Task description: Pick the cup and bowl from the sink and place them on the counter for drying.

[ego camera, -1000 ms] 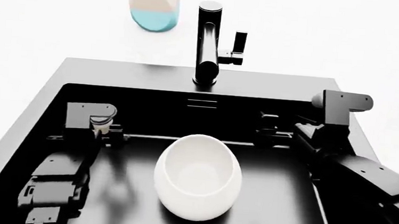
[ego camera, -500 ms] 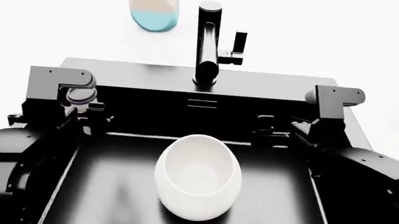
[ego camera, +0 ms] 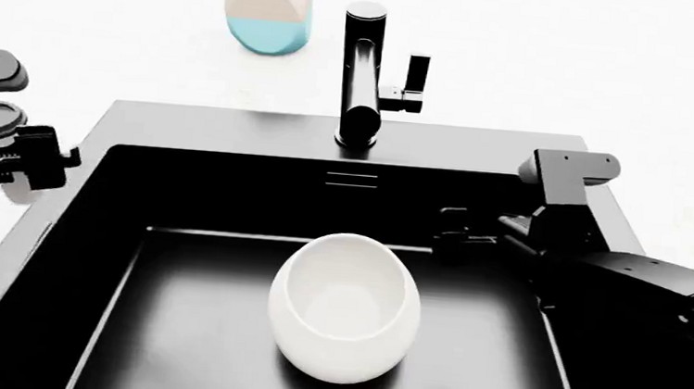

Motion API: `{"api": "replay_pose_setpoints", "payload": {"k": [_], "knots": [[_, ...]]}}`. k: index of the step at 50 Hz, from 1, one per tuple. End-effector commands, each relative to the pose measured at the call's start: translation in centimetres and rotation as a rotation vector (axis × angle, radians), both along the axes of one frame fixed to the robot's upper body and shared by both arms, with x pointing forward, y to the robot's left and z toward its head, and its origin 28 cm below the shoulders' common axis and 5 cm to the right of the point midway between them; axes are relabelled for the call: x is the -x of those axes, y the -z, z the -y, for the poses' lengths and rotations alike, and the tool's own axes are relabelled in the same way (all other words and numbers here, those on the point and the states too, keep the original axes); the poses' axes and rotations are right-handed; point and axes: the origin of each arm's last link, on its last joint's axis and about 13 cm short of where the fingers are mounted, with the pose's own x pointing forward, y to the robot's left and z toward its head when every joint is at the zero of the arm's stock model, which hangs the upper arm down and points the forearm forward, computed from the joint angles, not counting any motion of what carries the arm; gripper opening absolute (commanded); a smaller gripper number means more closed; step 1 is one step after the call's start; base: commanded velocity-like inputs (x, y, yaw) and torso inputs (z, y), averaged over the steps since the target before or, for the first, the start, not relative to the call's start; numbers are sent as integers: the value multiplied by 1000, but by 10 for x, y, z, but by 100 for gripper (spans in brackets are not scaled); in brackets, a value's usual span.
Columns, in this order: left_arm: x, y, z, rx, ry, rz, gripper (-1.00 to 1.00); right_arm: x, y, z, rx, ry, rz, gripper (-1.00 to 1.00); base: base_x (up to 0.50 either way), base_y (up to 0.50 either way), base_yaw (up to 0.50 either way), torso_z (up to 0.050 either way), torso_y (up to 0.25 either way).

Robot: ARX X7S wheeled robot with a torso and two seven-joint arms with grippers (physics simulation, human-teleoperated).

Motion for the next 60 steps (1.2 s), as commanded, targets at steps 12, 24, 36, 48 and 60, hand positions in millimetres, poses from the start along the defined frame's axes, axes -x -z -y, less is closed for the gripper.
{"api": "replay_pose_setpoints", "payload": {"k": [12, 24, 36, 48, 60], "knots": [[-1, 15, -48, -7, -305, -37, -100, 0, 5, -3, 3, -12, -29, 100, 0, 0, 0, 0, 0], [0, 37, -53, 29, -313, -94, -100, 0, 6, -4, 6, -14, -34, 100, 0, 0, 0, 0, 0], [2, 51, -56, 63, -329, -134, -100, 1, 10, -4, 5, -17, -39, 100, 0, 1, 1, -1, -1], [0, 47, -54, 66, -323, -124, 100, 1, 11, -4, 5, -19, -42, 100, 0, 1, 1, -1, -4], [1, 46, -52, 67, -320, -109, 100, 1, 11, -5, 2, -22, -41, 100, 0, 0, 0, 0, 0]]}}
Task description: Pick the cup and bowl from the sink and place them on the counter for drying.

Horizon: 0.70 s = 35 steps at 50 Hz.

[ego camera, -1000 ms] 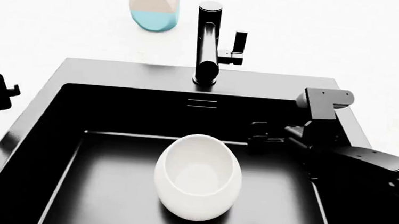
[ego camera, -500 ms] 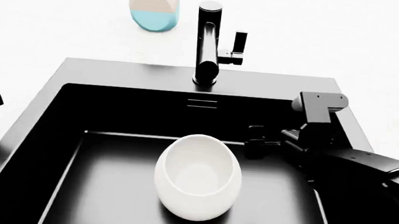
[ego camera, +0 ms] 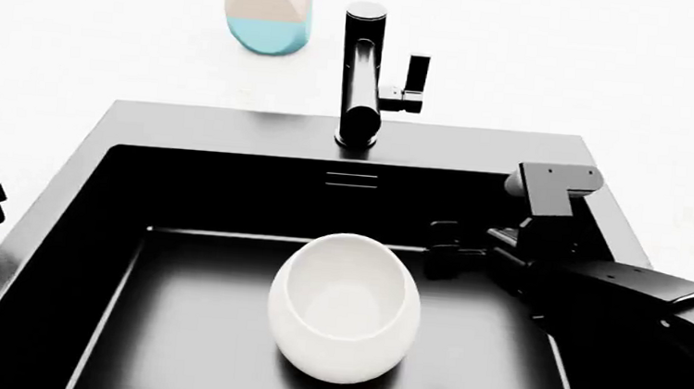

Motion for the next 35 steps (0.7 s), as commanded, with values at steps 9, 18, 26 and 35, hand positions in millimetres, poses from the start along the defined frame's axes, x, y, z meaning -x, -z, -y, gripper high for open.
{"api": "replay_pose_setpoints", "payload": {"k": [9, 18, 26, 35], "knots": [[5, 0, 6, 2, 19, -7, 100, 1, 0, -1, -1, -2, 2, 100, 0, 0, 0, 0, 0], [12, 2, 16, 13, 41, -8, 100, 1, 1, 0, -5, -4, 2, 100, 0, 0, 0, 0, 0], [24, 2, 19, 18, 51, -9, 100, 1, 1, 1, -11, -3, 6, 100, 0, 0, 0, 0, 0], [35, -7, 33, 13, 76, 21, 100, 1, 3, 2, -5, -5, 1, 100, 0, 0, 0, 0, 0]]}}
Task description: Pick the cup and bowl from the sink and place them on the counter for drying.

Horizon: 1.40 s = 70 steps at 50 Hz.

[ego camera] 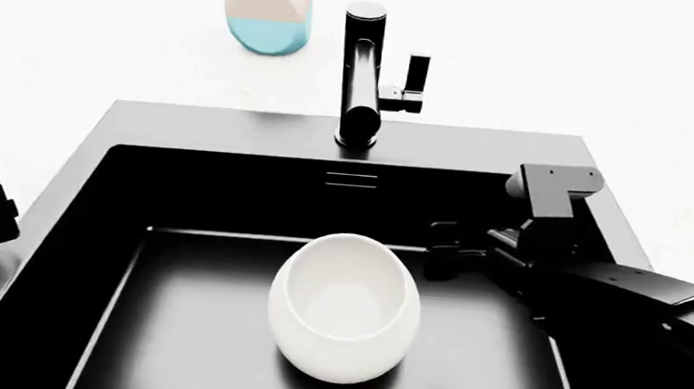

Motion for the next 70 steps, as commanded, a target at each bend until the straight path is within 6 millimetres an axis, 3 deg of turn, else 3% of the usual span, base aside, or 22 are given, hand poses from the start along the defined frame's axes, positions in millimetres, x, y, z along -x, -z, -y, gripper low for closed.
{"api": "replay_pose_setpoints", "payload": {"k": [1, 22, 28, 30, 45, 57, 66, 70], "knots": [[14, -6, 16, -2, 39, 24, 100, 1, 1, 1, 5, -1, -4, 100, 0, 0, 0, 0, 0], [34, -33, 45, -19, 299, 58, 100, -9, -23, -4, 103, -47, -59, 100, 0, 0, 0, 0, 0], [32, -42, 56, -133, 463, 110, 100, -8, -29, -4, 121, -64, -108, 100, 0, 0, 0, 0, 0], [31, -42, 61, -50, 518, 131, 100, -8, -39, -5, 145, -84, -115, 100, 0, 0, 0, 0, 0], [13, -39, 74, -44, 623, 131, 100, -6, -72, -15, 213, -178, -143, 100, 0, 0, 0, 0, 0], [12, -38, 77, -63, 650, 123, 100, -42, -39, -31, 245, -217, -236, 100, 0, 0, 0, 0, 0], [12, -41, 75, -68, 650, 131, 100, -51, -23, -40, 256, -235, -276, 100, 0, 0, 0, 0, 0], [11, -39, 79, -52, 654, 130, 100, -57, -6, -46, 278, -243, -293, 100, 0, 0, 0, 0, 0]]}}
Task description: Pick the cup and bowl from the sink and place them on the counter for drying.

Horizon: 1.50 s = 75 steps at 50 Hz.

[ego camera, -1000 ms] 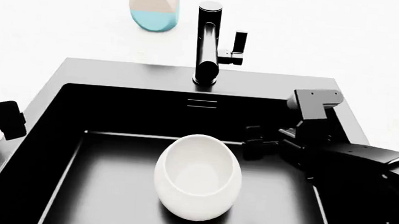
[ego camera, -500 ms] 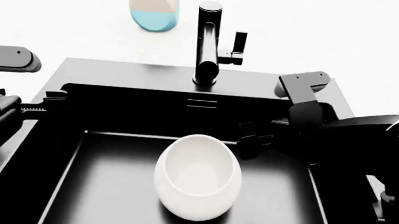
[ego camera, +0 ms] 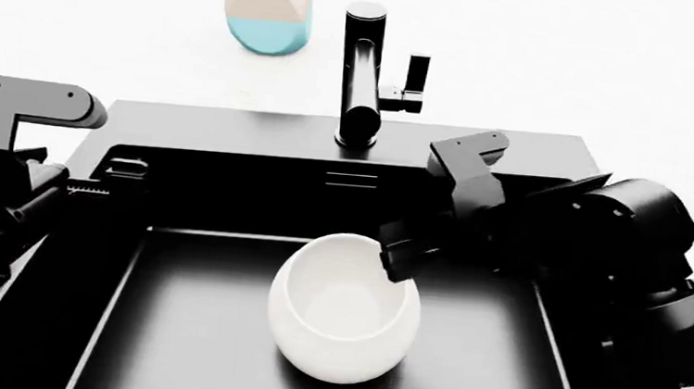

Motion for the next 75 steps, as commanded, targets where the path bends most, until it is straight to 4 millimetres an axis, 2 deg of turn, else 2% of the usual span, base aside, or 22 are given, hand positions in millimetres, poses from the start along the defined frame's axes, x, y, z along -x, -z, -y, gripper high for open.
{"api": "replay_pose_setpoints", "payload": {"k": [1, 11, 23, 29, 34, 35, 52, 65, 75], "knots": [[-1, 1, 3, 2, 21, -3, 100, -16, 31, -12, 41, -23, -50, 100, 0, 0, 0, 0, 0], [4, -1, 1, -10, 12, 2, 100, -26, 62, -16, 43, -28, -94, 100, 0, 0, 0, 0, 0], [5, 1, 1, -10, 6, -1, 100, -38, 84, -18, 57, -26, -123, 100, 0, 0, 0, 0, 0], [5, 3, 2, -7, 3, -5, 100, -40, 88, -21, 61, -39, -133, 100, 0, 0, 0, 0, 0], [5, 3, 2, -8, 2, -4, 100, -41, 82, -21, 61, -36, -111, 100, 0, 0, 0, 0, 0], [4, 3, 2, -8, 4, -5, 100, -41, 79, -21, 60, -36, -98, -100, 0, 0, 0, 0, 0], [5, 2, 0, -13, 8, -2, 100, -28, 49, -14, 64, -53, -50, -100, 0, 0, 0, 0, 0], [5, 4, -1, -4, 7, -3, 100, -13, 23, -1, 94, -32, -3, -100, 0, 0, 0, 0, 0], [8, 6, -5, 2, 0, 0, 100, -3, -11, 16, 178, -6, 56, -100, 0, 0, 0, 0, 0]]}}
